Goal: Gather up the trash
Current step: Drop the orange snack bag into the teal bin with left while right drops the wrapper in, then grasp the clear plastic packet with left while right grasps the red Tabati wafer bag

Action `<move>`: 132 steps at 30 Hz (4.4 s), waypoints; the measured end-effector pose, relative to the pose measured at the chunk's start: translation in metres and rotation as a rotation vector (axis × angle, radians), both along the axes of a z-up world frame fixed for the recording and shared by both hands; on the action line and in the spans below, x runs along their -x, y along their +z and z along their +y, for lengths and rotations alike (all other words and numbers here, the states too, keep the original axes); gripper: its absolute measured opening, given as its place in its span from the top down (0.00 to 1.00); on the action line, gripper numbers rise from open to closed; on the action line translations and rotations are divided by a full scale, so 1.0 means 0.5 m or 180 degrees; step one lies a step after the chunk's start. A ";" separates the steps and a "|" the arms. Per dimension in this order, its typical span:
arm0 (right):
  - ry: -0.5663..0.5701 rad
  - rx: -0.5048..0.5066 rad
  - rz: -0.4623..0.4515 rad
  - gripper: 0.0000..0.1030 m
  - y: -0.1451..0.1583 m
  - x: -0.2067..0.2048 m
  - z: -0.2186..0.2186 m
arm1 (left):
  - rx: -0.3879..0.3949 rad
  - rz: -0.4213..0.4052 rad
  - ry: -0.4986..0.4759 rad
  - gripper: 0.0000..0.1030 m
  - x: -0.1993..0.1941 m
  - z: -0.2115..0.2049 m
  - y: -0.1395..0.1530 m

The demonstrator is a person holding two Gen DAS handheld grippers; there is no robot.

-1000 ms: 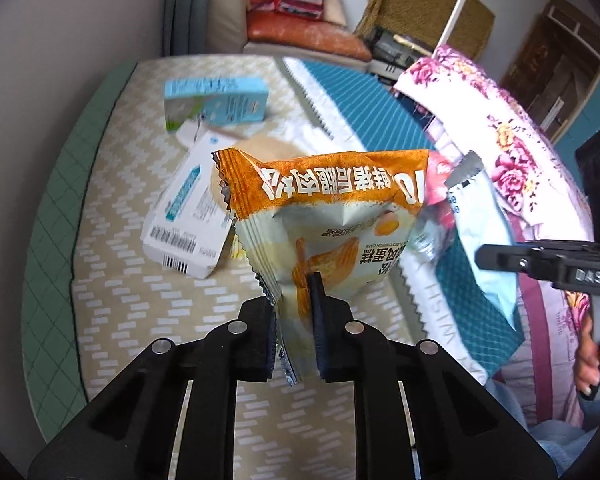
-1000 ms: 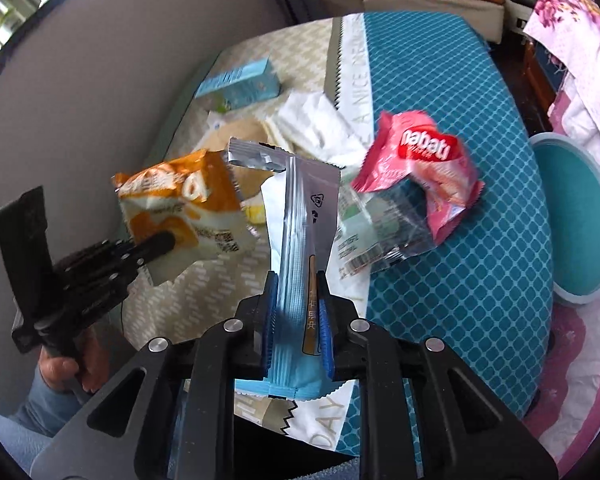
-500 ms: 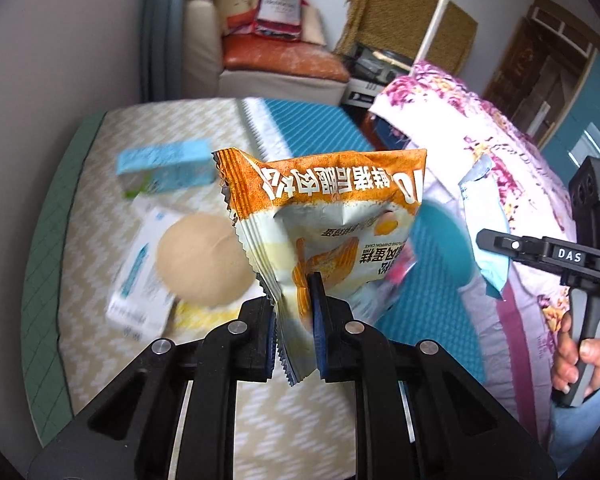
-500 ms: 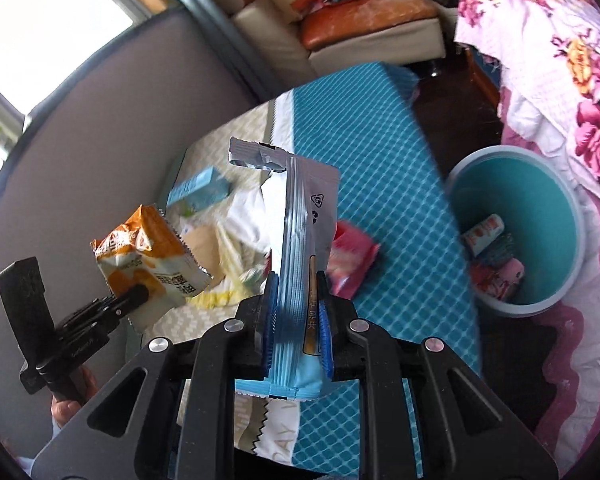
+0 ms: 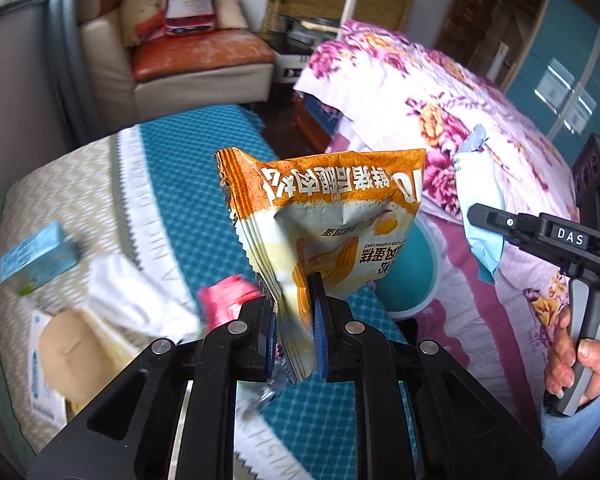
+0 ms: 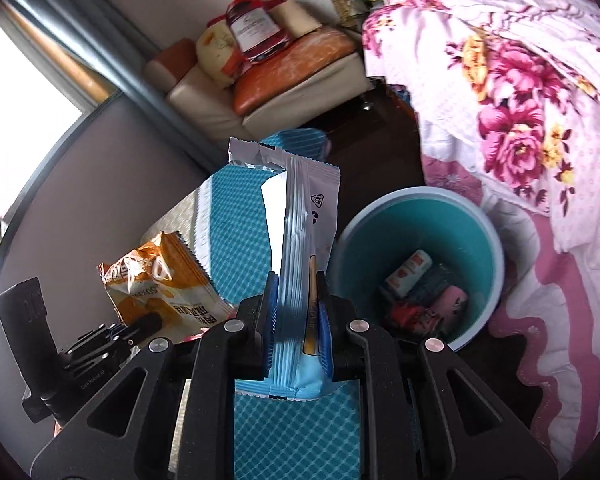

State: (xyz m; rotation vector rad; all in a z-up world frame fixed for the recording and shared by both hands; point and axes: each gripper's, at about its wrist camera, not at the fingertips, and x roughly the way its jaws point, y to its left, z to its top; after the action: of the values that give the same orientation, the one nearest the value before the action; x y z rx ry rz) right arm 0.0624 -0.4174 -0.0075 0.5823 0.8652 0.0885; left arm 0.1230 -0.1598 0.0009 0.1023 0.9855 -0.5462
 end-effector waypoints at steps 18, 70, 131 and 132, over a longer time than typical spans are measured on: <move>-0.0475 -0.0124 0.0104 0.83 -0.068 -0.003 -0.179 | -0.0430 0.0212 -0.0459 0.85 -0.071 -0.253 -0.096; -0.0129 0.0196 0.0578 0.24 -0.081 -0.083 -0.011 | 0.0068 0.0214 0.0427 0.11 -0.056 0.059 -0.063; 0.0596 0.0232 0.0513 0.78 -0.140 -0.073 0.153 | 0.0288 0.1181 0.1287 0.11 0.007 0.165 -0.198; 0.0569 0.0217 0.0500 0.78 -0.142 -0.069 0.142 | 0.0278 0.1179 0.1332 0.11 0.003 0.162 -0.198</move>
State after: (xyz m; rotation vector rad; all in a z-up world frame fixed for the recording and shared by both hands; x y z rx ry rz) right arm 0.0966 -0.3464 -0.0786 0.4514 1.0681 0.1765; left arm 0.1214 -0.0786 -0.0982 -0.2883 1.2994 -0.2227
